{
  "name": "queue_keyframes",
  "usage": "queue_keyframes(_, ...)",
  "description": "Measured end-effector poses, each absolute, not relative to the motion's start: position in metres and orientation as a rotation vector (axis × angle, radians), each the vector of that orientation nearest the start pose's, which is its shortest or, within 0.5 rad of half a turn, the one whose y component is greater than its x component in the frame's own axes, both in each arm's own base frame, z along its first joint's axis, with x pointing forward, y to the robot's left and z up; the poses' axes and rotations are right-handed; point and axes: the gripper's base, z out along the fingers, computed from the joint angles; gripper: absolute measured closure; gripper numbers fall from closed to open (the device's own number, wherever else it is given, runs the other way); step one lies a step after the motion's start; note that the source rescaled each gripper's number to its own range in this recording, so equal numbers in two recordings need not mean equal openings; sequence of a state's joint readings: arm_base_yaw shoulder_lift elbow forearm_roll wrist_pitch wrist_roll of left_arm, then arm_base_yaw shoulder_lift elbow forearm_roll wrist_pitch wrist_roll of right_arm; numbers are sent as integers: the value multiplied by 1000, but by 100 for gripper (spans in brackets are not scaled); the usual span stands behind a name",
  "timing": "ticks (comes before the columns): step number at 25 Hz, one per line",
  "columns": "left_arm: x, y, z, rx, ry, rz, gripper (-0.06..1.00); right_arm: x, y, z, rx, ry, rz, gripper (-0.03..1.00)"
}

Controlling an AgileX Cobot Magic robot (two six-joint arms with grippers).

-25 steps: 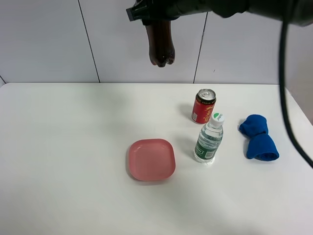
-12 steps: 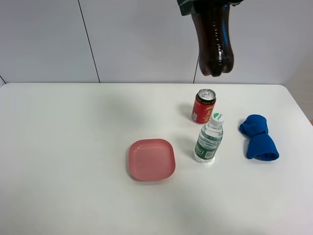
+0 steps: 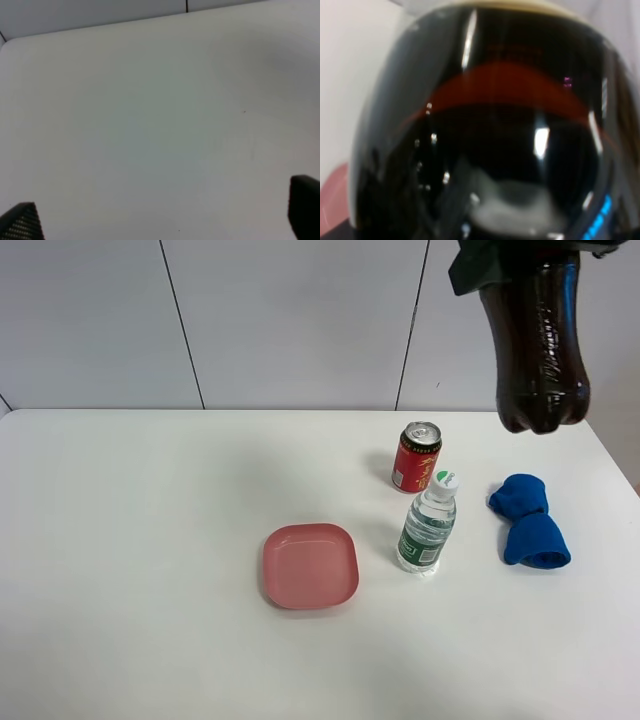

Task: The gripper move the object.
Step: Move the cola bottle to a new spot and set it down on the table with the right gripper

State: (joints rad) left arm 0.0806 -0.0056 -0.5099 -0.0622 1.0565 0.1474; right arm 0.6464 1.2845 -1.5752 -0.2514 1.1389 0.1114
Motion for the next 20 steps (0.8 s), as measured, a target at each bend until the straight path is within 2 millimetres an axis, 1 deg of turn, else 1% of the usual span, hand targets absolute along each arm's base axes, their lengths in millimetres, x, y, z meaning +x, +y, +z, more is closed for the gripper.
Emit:
queue_keyframes(1,-6,-5,280,71,2022,70,-6,203,127,457,-613,2213,70,97)
queue_keyframes(5,-6,-5,280,71,2022,70,-6,178,107,444,-599,2230,55,97)
queue_keyframes(12,-6,-5,280,71,2022,70,-6,126,61,421,-554,2199,-1,97)
queue_keyframes(15,-6,-5,280,71,2022,70,-6,108,45,410,-545,2177,-23,97)
queue_keyframes(20,-6,-5,280,71,2022,70,-6,85,25,386,-539,2154,-46,97)
